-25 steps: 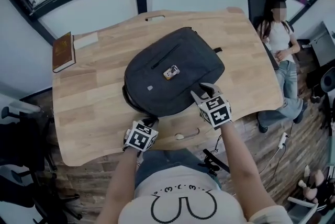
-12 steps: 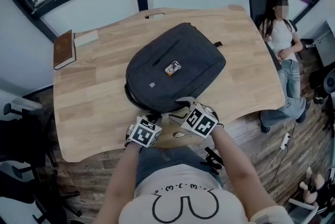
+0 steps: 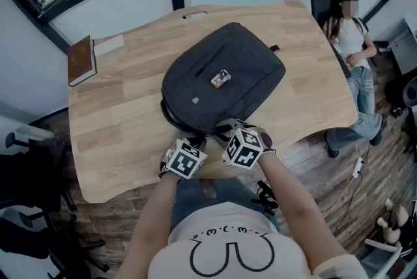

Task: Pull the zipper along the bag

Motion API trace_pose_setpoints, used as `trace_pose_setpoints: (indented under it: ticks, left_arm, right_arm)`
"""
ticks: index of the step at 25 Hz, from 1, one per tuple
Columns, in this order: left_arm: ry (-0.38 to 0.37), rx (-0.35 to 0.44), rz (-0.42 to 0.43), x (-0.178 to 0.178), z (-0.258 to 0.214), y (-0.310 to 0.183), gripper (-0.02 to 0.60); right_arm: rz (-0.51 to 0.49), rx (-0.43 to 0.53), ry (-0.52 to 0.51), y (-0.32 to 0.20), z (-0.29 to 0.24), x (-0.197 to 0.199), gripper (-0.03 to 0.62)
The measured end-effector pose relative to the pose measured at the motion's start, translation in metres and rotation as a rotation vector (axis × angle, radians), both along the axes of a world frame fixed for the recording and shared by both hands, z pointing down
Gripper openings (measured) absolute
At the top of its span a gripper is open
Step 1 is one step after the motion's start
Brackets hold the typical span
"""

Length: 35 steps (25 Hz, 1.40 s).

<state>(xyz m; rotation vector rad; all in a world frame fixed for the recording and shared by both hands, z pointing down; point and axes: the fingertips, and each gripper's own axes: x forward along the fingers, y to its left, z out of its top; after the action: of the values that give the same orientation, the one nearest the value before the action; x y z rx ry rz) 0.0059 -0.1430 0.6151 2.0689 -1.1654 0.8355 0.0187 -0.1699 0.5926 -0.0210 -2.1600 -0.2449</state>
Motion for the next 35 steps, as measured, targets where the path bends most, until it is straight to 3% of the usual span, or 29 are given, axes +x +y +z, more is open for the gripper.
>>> trace_pose_setpoints:
  ticks: [6, 17, 25, 31, 35]
  left_arm:
    - [-0.001, 0.010, 0.008, -0.027, -0.008, 0.007, 0.017]
    - [-0.060, 0.053, 0.065, -0.090, -0.009, -0.002, 0.018]
    - [-0.118, 0.059, 0.070, -0.154, -0.007, -0.033, 0.018]
    - [-0.104, 0.051, 0.006, -0.191, -0.003, -0.069, 0.029]
    - [-0.060, 0.045, -0.035, -0.195, -0.004, -0.082, 0.029]
  right_arm:
    - [0.059, -0.070, 0.025, -0.002, 0.003, 0.003, 0.118]
    - [0.116, -0.061, 0.102, -0.001, 0.008, 0.011, 0.115]
    - [0.160, -0.064, 0.123, -0.001, 0.007, 0.016, 0.111]
    - [0.186, -0.040, 0.138, -0.002, 0.006, 0.011, 0.105]
    - [0.164, -0.008, 0.179, -0.002, 0.008, 0.004, 0.095]
